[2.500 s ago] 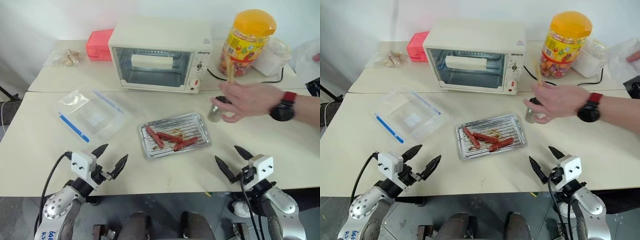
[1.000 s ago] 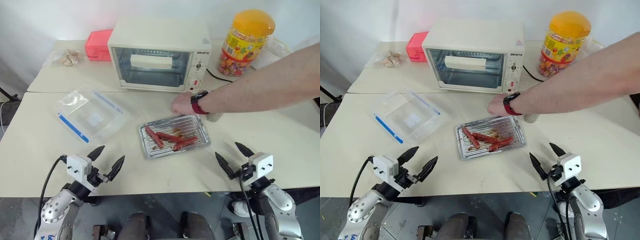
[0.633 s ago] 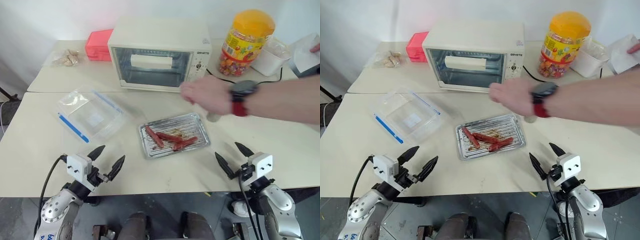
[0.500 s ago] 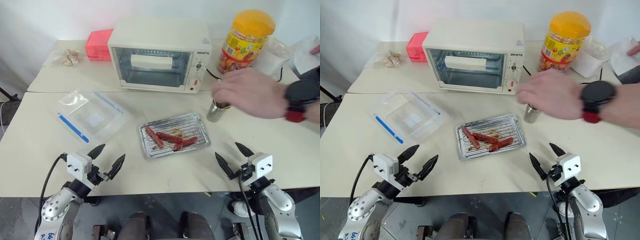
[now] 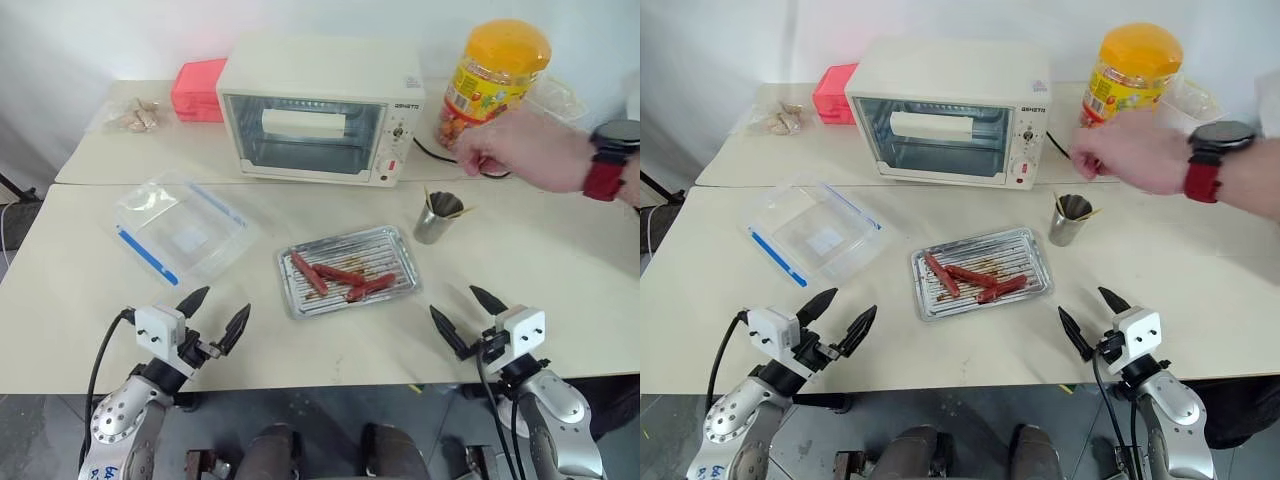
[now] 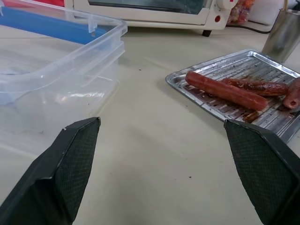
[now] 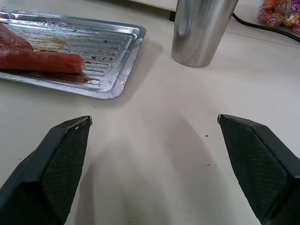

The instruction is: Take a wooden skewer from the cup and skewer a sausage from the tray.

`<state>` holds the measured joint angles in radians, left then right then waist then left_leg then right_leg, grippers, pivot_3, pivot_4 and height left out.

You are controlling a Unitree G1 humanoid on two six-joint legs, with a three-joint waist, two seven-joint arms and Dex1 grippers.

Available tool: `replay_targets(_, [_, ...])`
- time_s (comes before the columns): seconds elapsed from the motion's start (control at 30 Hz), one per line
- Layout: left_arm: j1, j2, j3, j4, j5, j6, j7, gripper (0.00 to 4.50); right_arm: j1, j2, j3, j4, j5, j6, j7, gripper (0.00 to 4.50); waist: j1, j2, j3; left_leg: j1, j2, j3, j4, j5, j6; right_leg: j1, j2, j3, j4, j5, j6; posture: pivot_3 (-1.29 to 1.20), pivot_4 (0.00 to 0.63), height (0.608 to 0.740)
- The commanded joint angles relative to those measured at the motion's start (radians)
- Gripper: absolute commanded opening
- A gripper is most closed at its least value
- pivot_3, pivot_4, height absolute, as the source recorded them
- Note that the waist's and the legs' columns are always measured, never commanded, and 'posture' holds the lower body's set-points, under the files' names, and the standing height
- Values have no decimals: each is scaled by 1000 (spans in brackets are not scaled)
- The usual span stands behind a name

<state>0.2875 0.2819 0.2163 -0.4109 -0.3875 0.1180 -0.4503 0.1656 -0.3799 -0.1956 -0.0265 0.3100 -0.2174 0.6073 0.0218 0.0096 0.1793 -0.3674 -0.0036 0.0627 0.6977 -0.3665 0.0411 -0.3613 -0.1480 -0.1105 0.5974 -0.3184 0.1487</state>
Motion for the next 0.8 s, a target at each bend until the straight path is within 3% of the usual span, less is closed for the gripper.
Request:
replay_targets(0.03, [7, -1, -3, -21, 6, -21, 4, 4474, 14, -8, -4, -6, -1, 1, 6, 4500, 0, 0, 0, 0, 0, 0, 0, 0, 0, 0, 0, 0, 0, 0, 0, 0, 150, 740])
replay_targets(0.8, [5, 38, -14, -4, 20, -27, -40, 4474, 7, -56, -32, -24, 40, 6, 62, 4500, 1, 0, 0, 0, 0, 0, 0, 0, 0, 0, 0, 0, 0, 0, 0, 0, 150, 740])
